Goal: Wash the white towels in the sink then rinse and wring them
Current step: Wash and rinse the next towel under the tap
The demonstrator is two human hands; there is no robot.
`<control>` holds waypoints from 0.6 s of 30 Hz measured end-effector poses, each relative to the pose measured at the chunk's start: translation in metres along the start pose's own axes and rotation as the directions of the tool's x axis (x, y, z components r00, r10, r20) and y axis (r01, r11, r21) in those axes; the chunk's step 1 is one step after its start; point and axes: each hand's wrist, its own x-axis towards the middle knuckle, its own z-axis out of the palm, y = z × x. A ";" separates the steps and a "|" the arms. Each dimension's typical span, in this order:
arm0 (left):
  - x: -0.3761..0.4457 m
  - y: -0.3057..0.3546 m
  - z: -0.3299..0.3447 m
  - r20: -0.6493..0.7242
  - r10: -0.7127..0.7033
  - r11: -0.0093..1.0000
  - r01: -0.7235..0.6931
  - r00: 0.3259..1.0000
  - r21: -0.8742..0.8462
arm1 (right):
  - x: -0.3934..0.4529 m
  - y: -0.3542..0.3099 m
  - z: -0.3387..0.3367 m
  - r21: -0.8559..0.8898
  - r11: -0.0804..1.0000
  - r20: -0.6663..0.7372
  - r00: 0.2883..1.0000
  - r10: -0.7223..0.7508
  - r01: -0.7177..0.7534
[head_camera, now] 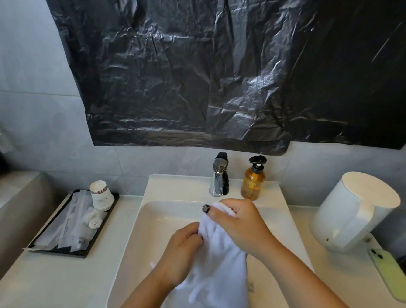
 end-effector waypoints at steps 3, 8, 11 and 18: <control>-0.001 0.003 -0.010 -0.024 0.032 0.981 -0.037 0.999 -0.192 | -0.002 0.010 -0.011 0.045 0.999 -0.060 0.998 0.004 -0.001; 0.001 0.019 -0.008 0.063 0.032 0.780 0.015 0.997 -0.625 | -0.025 0.036 -0.007 0.059 0.987 0.025 0.989 0.145 -0.146; 0.000 0.045 -0.010 0.051 0.027 0.670 0.020 0.998 -0.742 | -0.020 0.110 -0.009 -0.054 0.942 0.201 0.921 0.335 -0.331; 0.009 0.068 -0.028 -0.139 0.195 0.902 -0.233 0.971 -0.364 | -0.018 0.103 -0.020 0.152 0.911 0.008 0.922 0.387 -0.384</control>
